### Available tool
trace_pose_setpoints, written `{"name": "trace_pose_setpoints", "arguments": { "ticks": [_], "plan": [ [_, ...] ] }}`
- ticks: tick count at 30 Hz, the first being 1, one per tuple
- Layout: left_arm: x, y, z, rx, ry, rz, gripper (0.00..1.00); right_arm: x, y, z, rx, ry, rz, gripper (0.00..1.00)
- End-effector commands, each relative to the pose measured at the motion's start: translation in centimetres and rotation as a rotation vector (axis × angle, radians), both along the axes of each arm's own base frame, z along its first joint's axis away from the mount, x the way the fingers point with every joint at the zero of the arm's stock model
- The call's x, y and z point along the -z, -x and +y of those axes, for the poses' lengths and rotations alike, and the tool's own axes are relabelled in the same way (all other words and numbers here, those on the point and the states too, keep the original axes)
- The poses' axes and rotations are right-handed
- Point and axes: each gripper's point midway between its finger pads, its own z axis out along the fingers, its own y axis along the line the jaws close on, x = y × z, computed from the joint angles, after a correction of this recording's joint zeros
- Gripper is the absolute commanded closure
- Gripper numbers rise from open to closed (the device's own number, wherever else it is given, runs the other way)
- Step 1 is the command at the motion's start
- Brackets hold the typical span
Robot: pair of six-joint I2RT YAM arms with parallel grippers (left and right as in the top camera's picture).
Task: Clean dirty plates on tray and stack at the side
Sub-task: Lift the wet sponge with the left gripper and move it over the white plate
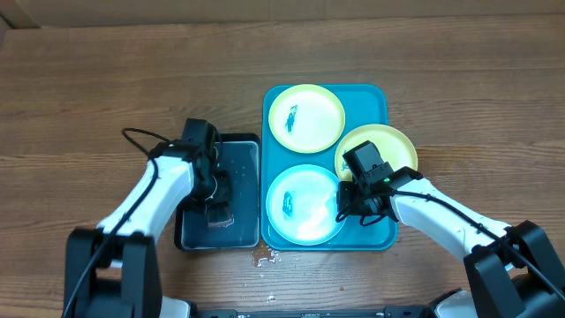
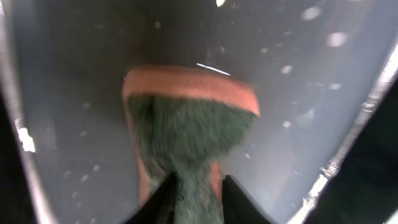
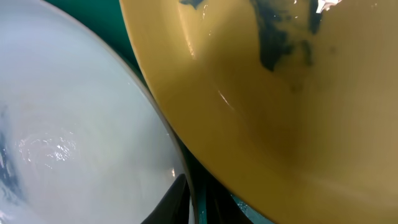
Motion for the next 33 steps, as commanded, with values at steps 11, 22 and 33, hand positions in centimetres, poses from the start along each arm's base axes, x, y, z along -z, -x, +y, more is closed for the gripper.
{"name": "trace_pose_setpoints", "arguments": {
  "ticks": [11, 22, 33],
  "plan": [
    [0.7, 0.4, -0.6, 0.024, 0.012, 0.109, 0.84, 0.2, 0.3, -0.5, 0.005, 0.025, 0.005, 0.88],
    [1.2, 0.7, -0.4, 0.024, 0.002, 0.146, 0.64, 0.2, 0.3, -0.5, 0.005, 0.025, 0.006, 0.87],
    [0.3, -0.2, -0.6, 0.024, 0.004, 0.137, 0.96, 0.3, 0.4, -0.6, 0.005, 0.029, 0.013, 0.87]
  ]
}}
